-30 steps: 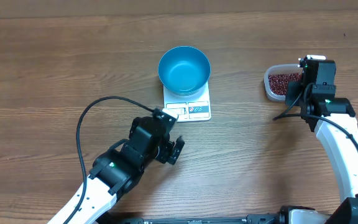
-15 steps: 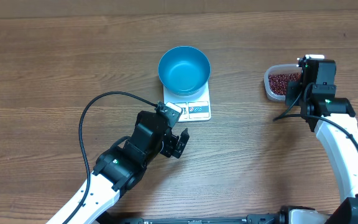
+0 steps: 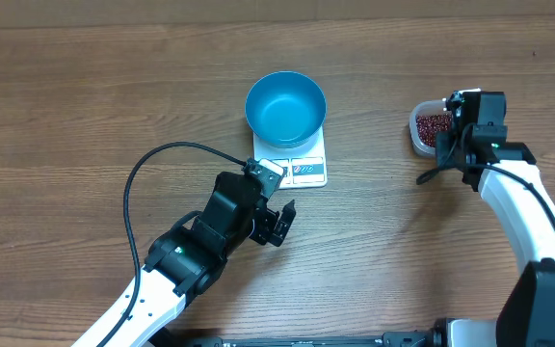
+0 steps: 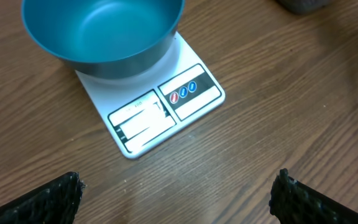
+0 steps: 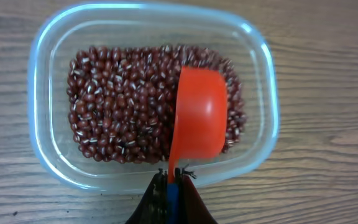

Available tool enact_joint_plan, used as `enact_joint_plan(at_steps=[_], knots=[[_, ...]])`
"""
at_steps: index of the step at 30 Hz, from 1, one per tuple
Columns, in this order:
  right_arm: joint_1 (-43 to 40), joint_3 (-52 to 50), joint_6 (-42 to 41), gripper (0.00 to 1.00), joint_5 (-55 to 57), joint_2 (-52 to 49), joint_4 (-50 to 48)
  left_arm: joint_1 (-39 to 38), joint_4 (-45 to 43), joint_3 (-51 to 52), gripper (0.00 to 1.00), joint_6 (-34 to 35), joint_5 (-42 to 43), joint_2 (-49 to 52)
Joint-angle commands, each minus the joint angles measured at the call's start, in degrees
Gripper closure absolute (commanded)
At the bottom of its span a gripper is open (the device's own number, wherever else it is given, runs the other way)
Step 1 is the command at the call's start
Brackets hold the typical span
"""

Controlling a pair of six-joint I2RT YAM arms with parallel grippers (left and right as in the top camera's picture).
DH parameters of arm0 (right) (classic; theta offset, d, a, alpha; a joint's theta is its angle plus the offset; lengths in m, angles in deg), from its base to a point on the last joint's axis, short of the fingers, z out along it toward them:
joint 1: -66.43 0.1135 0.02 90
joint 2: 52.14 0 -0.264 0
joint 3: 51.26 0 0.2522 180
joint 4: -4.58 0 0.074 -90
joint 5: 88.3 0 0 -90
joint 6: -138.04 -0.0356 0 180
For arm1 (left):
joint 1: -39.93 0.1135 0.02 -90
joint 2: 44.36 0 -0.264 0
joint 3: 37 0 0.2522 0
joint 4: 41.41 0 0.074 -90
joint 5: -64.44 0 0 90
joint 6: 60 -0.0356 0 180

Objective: Scoop item into bowl and weigh 150g on scale
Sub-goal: 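Lower the red scoop into the red beans with the right gripper, then drag the scoop through the beans and lift it filled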

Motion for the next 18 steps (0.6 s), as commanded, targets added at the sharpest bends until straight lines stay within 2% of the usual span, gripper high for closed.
enact_joint_plan(at_steps=[1,12,18], knots=[[-0.24,1.46,0.52,0.96,-4.44,-0.76,-0.15,0.31,1.09,-2.86,0.01,-0.26,1.51,0.02],[-0.48,1.46,0.5,0.96,-18.86,-0.85,1.09,0.31,3.02,-4.98,0.0,-0.26,1.57,0.02],[-3.58,1.46,-0.28,0.96,-23.91,-0.9,1.51,0.31,2.99,-4.98,0.01,-0.24,2.21,0.02]])
